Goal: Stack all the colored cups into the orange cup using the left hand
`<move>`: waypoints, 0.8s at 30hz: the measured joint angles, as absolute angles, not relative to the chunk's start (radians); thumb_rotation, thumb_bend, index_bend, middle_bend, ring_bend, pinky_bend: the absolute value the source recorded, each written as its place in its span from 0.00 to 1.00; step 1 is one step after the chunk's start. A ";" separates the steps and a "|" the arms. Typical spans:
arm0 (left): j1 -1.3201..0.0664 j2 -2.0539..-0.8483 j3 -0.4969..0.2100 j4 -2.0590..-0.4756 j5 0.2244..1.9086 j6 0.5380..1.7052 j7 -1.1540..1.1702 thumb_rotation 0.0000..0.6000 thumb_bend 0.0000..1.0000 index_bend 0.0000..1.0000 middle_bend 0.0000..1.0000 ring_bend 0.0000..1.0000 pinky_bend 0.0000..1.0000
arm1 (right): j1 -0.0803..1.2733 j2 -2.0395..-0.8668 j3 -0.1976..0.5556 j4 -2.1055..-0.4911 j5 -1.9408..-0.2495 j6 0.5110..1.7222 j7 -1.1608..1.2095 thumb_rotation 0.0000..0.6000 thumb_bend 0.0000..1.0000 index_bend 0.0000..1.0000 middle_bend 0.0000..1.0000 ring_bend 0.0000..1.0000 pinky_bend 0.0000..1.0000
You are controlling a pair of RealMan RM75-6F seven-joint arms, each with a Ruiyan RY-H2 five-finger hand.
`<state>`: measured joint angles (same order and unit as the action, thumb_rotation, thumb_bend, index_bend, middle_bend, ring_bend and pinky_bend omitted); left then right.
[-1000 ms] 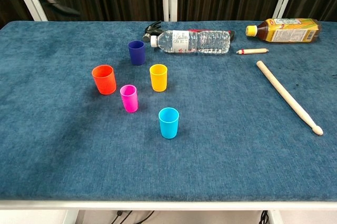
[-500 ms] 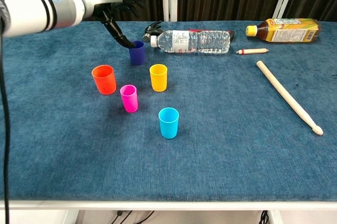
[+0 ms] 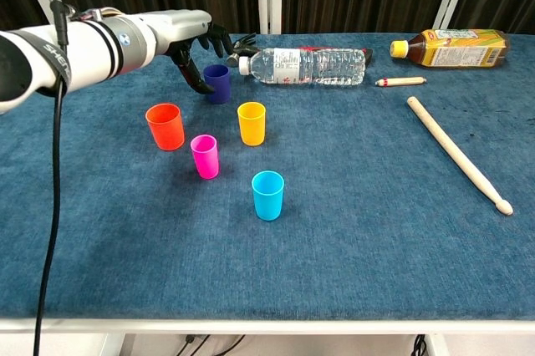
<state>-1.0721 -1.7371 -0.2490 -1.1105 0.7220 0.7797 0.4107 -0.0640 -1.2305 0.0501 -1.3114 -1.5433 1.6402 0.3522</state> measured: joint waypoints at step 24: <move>-1.083 -1.813 -0.262 -0.944 0.785 0.719 0.382 1.00 0.31 0.40 0.38 0.41 0.07 | -0.061 -1.221 0.055 -1.313 -1.531 1.620 0.352 1.00 0.22 0.00 0.00 0.00 0.00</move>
